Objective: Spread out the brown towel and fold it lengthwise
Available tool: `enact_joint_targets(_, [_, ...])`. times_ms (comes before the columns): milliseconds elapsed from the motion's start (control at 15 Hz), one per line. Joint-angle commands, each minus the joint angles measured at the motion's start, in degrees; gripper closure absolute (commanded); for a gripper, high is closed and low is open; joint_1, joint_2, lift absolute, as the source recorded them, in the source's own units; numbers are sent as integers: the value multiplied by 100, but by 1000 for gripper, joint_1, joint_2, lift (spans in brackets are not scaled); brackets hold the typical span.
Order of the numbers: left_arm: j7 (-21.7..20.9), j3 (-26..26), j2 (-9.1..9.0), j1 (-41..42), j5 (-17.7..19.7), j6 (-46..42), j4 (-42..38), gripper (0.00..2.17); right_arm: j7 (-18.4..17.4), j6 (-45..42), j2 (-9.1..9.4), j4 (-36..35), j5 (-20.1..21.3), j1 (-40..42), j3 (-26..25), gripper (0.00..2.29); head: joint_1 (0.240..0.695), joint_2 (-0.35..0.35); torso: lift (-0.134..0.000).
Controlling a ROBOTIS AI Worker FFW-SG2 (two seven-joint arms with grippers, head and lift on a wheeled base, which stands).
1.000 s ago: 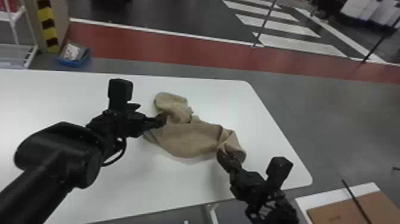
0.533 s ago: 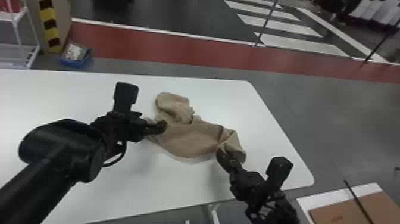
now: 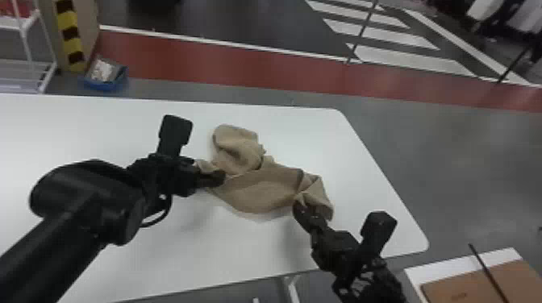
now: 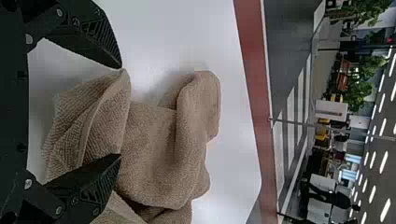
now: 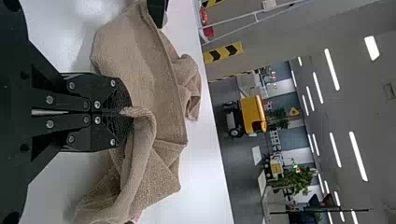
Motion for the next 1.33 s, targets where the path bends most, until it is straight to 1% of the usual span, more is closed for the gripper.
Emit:
enact_joint_targets(0, [-21, -4, 7, 1, 3, 50, 3, 336, 0, -17, 0, 0, -8, -9, 0, 1663, 695, -334, -120])
enact_joint_targets(67, [-21, 5, 15, 1, 38, 67, -15, 468, -9, -17, 0, 17, -8, -18, 0, 1663, 695, -334, -120])
enact_joint_targets(133, [-21, 31, 33, 36, 74, 67, -32, 522, -9, -17, 0, 26, -8, -18, 0, 1663, 695, -334, -120])
enact_joint_targets(267, [-12, 93, 59, 159, 65, 50, -146, 836, 0, -17, 0, 26, -8, -18, -9, 1663, 695, -334, -120])
enact_joint_targets(333, [-12, 101, 77, 195, 109, 67, -261, 1085, 0, -34, 0, 26, -16, -18, -9, 1663, 695, -333, -120])
enact_joint_targets(400, [-12, 181, 94, 274, 170, 85, -410, 1396, -9, -69, 0, 26, -16, -9, -9, 1663, 695, -333, -120])
enact_joint_targets(467, [-3, 312, 103, 379, 232, 208, -630, 1595, 0, -69, 0, 17, -16, -9, -9, 1663, 695, -335, -120])
enact_joint_targets(600, [50, 602, 297, 696, 241, 489, -1430, 1602, -9, -87, 0, -53, -25, -18, -26, 1663, 695, -336, -120])
enact_joint_targets(733, [296, 866, 613, 968, 478, 647, -2221, 1598, -26, 54, -9, -185, -43, -88, -70, 1663, 695, -323, -120])
enact_joint_targets(867, [551, 1209, 1017, 1232, 750, 735, -3073, 1598, -97, 651, -9, -527, -148, -431, -35, 1663, 695, -299, -120])
enact_joint_targets(933, [559, 1437, 1132, 1328, 856, 893, -3398, 1598, -167, 915, 0, -686, -192, -651, 44, 1663, 695, -284, -120])
enact_joint_targets(1067, [586, 2018, 1334, 1566, 1172, 1245, -3978, 1598, -378, 1477, 26, -949, -359, -1178, 378, 1663, 695, -244, -120])
enact_joint_targets(1133, [595, 2272, 1430, 1680, 1313, 1315, -4207, 1602, -527, 1759, 26, -1064, -377, -1485, 668, 1663, 695, -186, -120])
enact_joint_targets(1200, [621, 2554, 1562, 1777, 1515, 1350, -4436, 1602, -677, 2005, 35, -1099, -359, -1837, 993, 1663, 678, -152, -120])
enact_joint_targets(1267, [647, 2861, 1650, 1900, 1700, 1403, -4611, 1602, -835, 2145, 35, -1099, -324, -2153, 1301, 1663, 661, -120, -120])
